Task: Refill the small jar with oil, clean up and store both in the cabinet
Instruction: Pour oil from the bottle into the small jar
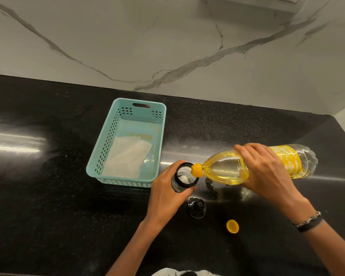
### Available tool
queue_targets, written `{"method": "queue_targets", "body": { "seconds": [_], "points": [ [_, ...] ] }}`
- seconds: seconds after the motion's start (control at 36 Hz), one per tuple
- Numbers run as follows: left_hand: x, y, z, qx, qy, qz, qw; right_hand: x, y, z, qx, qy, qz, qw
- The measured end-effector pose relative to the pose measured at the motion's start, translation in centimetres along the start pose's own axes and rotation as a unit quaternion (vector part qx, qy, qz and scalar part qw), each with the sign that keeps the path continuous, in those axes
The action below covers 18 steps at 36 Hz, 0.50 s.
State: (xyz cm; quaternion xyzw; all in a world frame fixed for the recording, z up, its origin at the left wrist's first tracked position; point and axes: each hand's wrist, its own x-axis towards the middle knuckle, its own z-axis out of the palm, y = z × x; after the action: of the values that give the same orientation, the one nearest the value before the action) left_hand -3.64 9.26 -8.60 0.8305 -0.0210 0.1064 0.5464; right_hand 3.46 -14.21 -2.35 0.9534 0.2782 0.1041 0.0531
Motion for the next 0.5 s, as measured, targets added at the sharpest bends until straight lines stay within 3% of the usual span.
{"method": "queue_targets", "body": {
  "seconds": [0.5],
  "points": [
    [-0.12,-0.37,0.12,-0.004,-0.007,-0.019,1.0,0.03,0.2,0.16,-0.004,-0.001,-0.002,1.0]
  ]
}}
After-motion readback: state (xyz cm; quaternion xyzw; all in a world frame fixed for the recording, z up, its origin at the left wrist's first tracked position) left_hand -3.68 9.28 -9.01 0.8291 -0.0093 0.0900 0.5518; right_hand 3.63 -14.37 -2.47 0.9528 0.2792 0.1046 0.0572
